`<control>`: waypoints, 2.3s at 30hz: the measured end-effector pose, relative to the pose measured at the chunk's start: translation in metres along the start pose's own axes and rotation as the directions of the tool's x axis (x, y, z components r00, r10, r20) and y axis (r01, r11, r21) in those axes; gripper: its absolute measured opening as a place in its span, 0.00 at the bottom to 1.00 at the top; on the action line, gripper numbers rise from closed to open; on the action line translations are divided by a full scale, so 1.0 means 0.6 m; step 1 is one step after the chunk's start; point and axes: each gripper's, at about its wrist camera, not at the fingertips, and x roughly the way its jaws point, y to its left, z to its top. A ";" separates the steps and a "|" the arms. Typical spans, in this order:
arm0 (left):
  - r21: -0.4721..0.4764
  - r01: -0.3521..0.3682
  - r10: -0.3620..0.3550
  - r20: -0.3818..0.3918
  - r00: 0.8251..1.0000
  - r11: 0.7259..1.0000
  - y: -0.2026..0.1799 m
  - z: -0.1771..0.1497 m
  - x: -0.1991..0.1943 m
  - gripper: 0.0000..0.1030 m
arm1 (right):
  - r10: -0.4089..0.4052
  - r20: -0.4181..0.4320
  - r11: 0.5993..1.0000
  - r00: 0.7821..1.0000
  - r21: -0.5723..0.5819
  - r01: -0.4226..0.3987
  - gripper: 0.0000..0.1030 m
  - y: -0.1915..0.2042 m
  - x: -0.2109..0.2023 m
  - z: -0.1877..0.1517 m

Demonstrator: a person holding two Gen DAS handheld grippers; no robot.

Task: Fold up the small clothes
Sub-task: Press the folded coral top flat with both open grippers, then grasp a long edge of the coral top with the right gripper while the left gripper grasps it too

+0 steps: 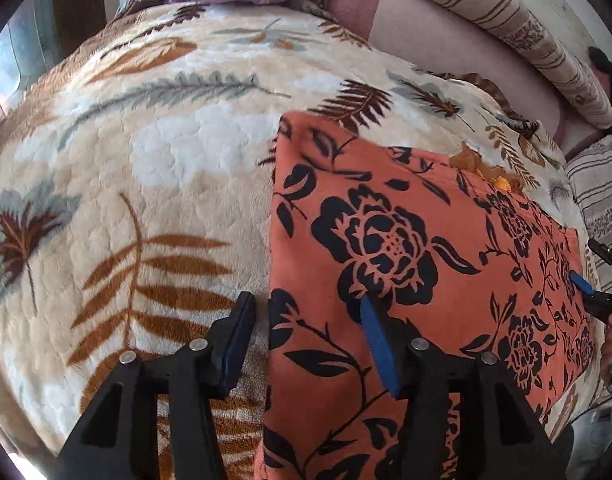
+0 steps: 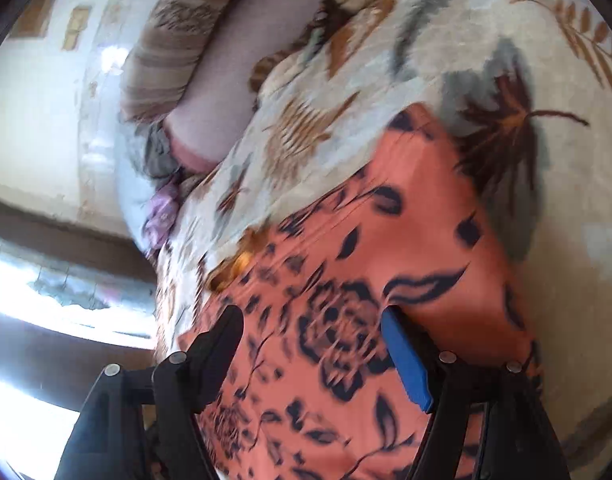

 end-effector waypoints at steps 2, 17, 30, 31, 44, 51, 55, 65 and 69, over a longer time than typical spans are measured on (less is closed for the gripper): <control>-0.020 -0.009 0.009 0.004 1.000 1.000 0.003 0.002 -0.013 0.57 | 0.023 0.040 0.998 0.999 0.051 -0.025 0.72 0.000 -0.019 0.010; 0.041 -0.049 0.045 0.101 0.994 0.998 -0.076 -0.062 -0.121 0.70 | 0.029 -0.040 0.999 0.999 -0.020 -0.030 0.85 -0.027 -0.148 -0.291; 0.101 -0.046 0.038 0.081 0.996 0.994 -0.130 -0.079 -0.118 0.70 | 0.039 0.101 0.979 0.994 0.194 -0.058 0.85 -0.093 -0.148 -0.229; 0.107 -0.049 0.041 0.078 0.996 0.993 -0.134 -0.079 -0.116 0.70 | 0.044 0.111 0.977 0.993 0.203 -0.066 0.85 -0.093 -0.148 -0.226; 0.163 -0.057 0.049 0.052 0.997 0.985 -0.207 -0.067 -0.050 0.70 | -0.021 0.151 0.985 0.988 0.173 -0.006 0.82 -0.072 -0.135 -0.197; 0.235 -0.120 0.115 0.035 0.993 0.965 -0.238 -0.074 -0.018 0.74 | -0.046 0.134 0.988 0.990 0.149 0.026 0.69 -0.062 -0.127 -0.189; 0.223 -0.102 0.083 0.094 0.992 0.970 -0.246 -0.073 -0.035 0.78 | -0.020 0.142 0.988 0.990 0.156 -0.002 0.82 -0.068 -0.114 -0.189; 0.309 -0.114 0.098 0.068 0.993 0.944 -0.254 -0.089 0.020 0.86 | -0.123 0.057 0.979 0.991 0.169 0.112 0.09 -0.075 -0.090 -0.173; 0.255 -0.014 0.002 0.048 0.999 0.967 -0.222 -0.073 -0.014 0.85 | -0.171 0.160 0.979 0.972 -0.086 0.186 0.09 0.076 -0.109 -0.177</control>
